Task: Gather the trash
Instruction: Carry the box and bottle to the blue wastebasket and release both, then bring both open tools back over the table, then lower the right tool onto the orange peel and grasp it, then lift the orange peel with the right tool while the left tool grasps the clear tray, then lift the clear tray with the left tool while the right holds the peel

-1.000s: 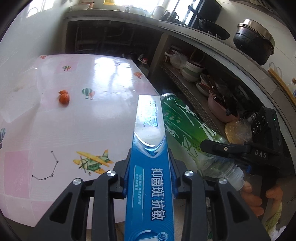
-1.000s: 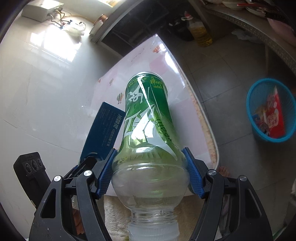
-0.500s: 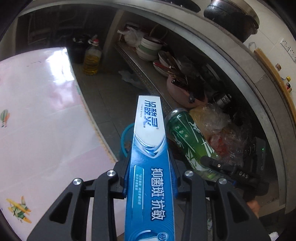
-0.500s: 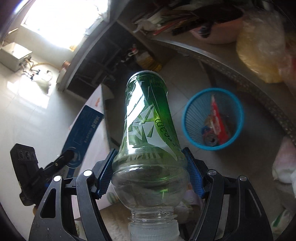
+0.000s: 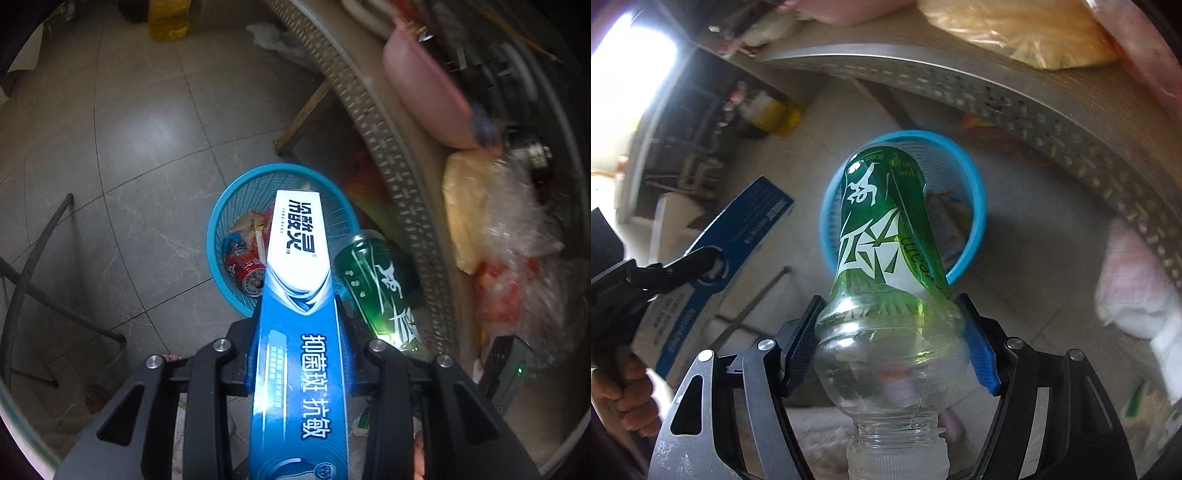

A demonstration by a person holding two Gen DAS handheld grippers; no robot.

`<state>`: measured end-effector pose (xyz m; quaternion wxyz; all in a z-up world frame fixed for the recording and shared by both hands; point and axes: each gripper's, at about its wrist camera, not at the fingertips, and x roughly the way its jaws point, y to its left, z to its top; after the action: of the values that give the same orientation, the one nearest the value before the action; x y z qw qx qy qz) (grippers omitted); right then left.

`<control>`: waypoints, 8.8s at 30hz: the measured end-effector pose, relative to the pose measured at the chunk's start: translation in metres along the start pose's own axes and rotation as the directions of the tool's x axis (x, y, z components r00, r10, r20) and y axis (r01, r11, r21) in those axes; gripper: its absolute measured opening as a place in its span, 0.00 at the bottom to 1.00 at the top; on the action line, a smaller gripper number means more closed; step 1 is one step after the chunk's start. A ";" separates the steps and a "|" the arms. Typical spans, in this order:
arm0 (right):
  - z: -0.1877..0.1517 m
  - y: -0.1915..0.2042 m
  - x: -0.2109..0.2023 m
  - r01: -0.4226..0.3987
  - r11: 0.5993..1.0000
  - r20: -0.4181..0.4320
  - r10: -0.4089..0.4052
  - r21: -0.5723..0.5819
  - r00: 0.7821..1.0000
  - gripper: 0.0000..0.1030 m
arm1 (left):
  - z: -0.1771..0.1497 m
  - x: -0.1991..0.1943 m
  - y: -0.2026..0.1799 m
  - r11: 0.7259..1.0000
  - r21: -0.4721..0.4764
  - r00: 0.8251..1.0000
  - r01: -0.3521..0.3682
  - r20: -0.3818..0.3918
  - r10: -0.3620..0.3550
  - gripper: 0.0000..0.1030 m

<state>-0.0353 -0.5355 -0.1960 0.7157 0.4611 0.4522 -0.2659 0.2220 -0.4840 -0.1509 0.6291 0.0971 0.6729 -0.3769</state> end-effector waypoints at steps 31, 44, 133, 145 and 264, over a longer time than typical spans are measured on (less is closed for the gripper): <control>-0.021 -0.010 0.002 0.295 0.951 0.215 -0.269 -0.098 0.939 0.68 | 0.007 -0.026 -0.012 0.995 0.093 0.996 -0.019 0.088 0.011 0.58; -0.072 0.074 -0.074 0.122 0.939 0.264 -0.035 -0.321 0.964 0.81 | -0.134 -0.183 0.022 0.979 0.190 0.872 -0.069 0.489 -0.033 0.85; -0.210 0.543 0.062 -0.344 0.326 -0.309 0.156 -0.880 0.938 0.50 | -0.204 -0.378 0.486 0.913 -0.402 0.787 -0.068 0.541 0.296 0.77; -0.230 0.546 0.078 -0.236 0.262 -0.212 0.117 -0.936 0.970 0.14 | -0.255 -0.366 0.429 0.936 -0.330 0.754 -0.118 0.584 0.301 0.71; -0.196 0.309 -0.024 -0.394 0.674 -0.249 0.306 -0.625 0.919 0.10 | -0.322 -0.241 0.251 0.946 -0.195 0.834 -0.260 0.448 0.322 0.07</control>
<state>0.1213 -0.2255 -0.0771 0.8403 0.2695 0.4630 0.0835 0.1703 -0.0239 -0.0506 0.8291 0.0634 0.4983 -0.2456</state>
